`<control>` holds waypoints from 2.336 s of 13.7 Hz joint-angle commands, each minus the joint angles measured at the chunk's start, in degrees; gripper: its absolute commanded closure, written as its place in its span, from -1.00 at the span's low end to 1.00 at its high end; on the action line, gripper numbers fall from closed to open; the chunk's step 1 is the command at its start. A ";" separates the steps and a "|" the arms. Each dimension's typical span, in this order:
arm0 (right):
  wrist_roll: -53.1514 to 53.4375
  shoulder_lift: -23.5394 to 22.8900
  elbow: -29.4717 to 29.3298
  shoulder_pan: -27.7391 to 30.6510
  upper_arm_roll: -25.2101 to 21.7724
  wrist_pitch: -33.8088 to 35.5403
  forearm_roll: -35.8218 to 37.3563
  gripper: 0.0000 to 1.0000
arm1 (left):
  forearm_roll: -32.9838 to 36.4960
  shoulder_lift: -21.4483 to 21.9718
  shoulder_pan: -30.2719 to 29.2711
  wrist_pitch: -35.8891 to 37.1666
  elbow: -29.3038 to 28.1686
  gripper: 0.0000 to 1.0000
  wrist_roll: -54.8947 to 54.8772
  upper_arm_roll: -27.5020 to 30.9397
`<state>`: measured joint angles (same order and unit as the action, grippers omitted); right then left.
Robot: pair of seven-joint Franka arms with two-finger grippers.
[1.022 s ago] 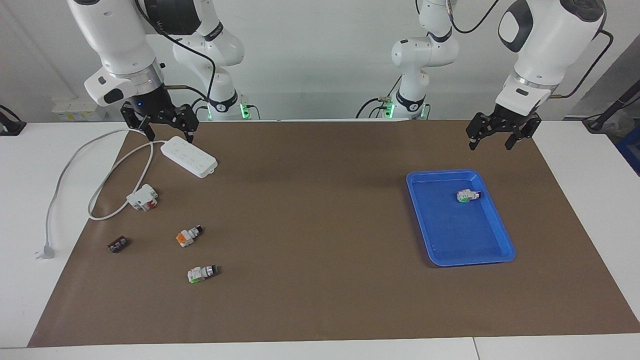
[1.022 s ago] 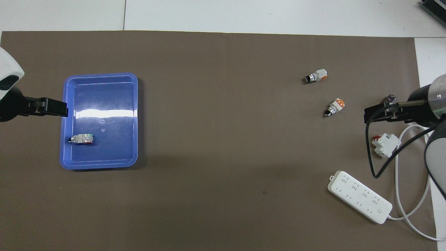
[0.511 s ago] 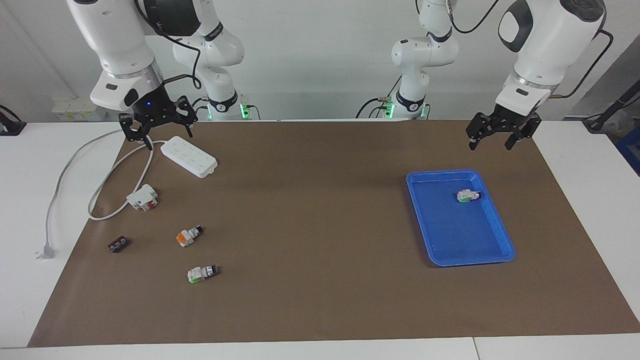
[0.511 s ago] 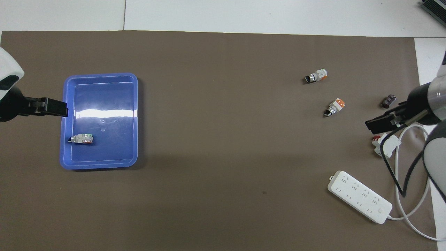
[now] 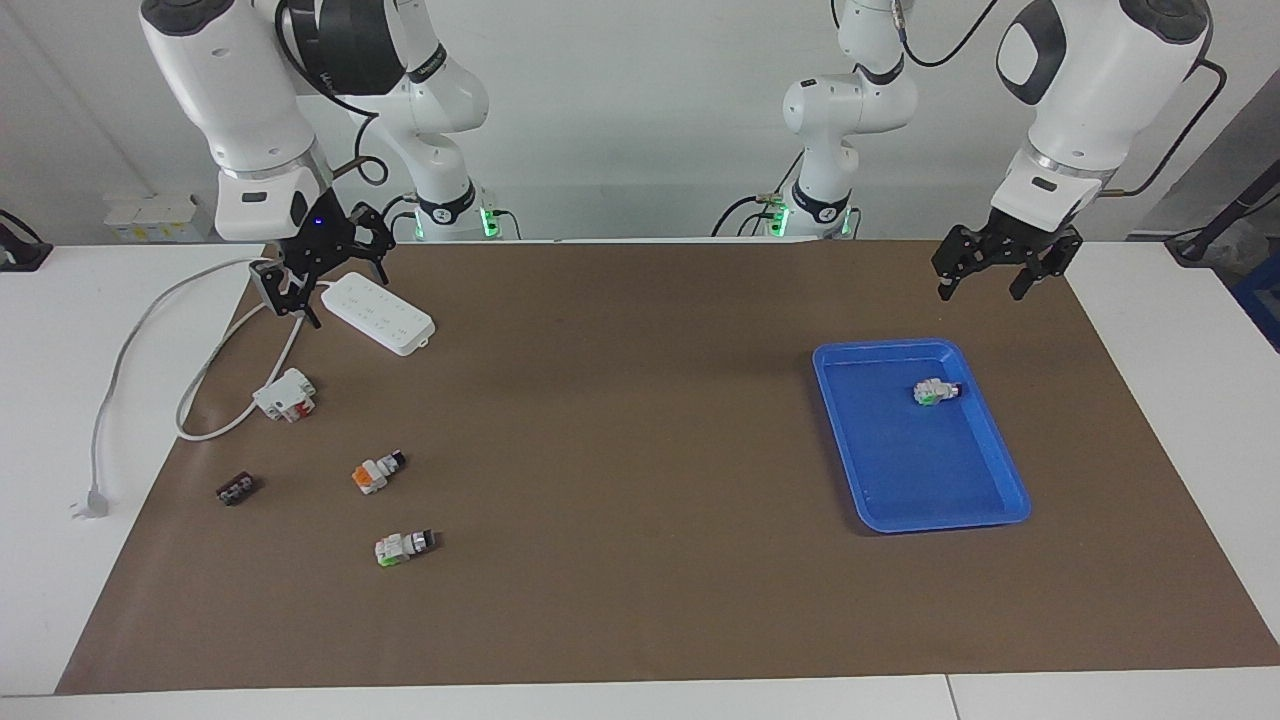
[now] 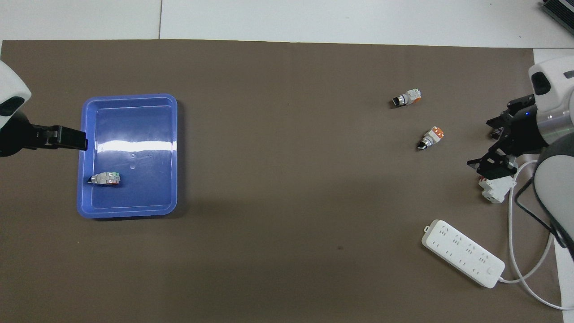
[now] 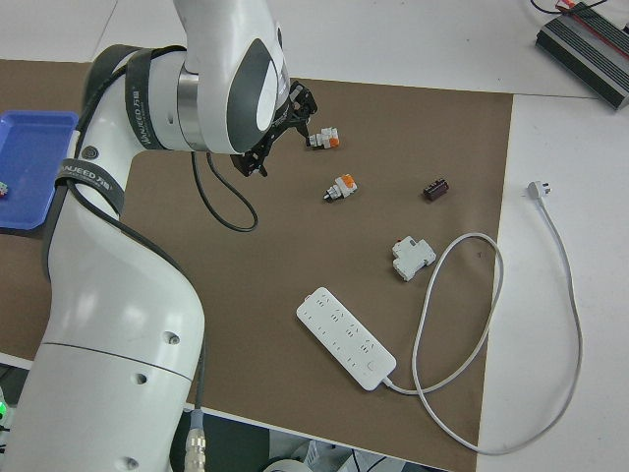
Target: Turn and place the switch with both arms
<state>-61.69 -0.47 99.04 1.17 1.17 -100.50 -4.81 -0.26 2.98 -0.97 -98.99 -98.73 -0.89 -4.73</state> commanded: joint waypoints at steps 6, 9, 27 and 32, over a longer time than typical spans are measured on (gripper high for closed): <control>-33.10 -9.53 -0.78 5.76 0.14 -3.82 -10.27 -1.00 | -0.62 1.59 0.53 -1.03 -2.08 -1.00 0.19 0.43; -40.23 -13.05 -3.32 6.12 0.23 -4.09 -11.88 -1.00 | -0.62 1.76 0.53 -1.03 -2.60 -1.00 0.19 0.43; -66.95 -30.02 -12.02 12.98 3.92 -4.70 -14.26 -0.90 | -0.62 2.29 0.53 -2.18 -3.75 -1.00 0.28 0.43; -76.80 -33.71 -13.96 13.24 4.63 -5.23 -8.47 -0.90 | -0.62 2.38 0.53 -2.18 -3.75 -1.00 0.36 0.43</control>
<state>-134.96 -31.52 87.59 13.14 4.28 -105.72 -15.75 -0.26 3.79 -0.97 -99.83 -100.55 -0.86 -4.73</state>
